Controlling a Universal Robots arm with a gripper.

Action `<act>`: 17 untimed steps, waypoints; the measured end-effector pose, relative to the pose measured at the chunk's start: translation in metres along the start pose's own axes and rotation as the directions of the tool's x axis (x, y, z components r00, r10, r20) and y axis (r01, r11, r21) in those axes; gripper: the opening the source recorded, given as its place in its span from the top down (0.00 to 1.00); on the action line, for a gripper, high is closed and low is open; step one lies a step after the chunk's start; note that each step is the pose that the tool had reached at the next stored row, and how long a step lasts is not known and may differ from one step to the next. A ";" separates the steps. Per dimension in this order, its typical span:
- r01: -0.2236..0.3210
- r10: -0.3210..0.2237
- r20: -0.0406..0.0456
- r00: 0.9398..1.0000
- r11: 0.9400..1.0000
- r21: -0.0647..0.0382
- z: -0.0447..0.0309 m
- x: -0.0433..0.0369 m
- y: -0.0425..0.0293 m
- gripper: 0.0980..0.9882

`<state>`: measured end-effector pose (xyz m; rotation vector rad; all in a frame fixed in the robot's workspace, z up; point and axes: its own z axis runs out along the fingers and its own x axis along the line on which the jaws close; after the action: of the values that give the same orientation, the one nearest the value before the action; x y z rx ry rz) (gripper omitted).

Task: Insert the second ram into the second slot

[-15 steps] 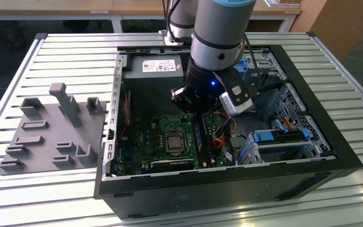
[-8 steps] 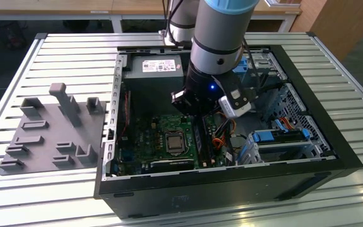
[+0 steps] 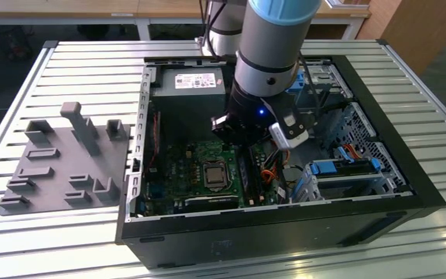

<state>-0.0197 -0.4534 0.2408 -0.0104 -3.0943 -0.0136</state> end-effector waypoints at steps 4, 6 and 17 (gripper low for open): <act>0.000 0.000 0.000 1.000 1.000 -0.001 0.0019 -0.0025 0.0000 0.96; 0.000 0.000 0.000 1.000 1.000 -0.001 0.0033 -0.0029 0.0000 0.96; 0.001 -0.001 -0.002 1.000 1.000 -0.002 0.0107 -0.0088 -0.0019 0.96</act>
<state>-0.0115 -0.4553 0.2297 -0.0092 -3.0926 -0.0163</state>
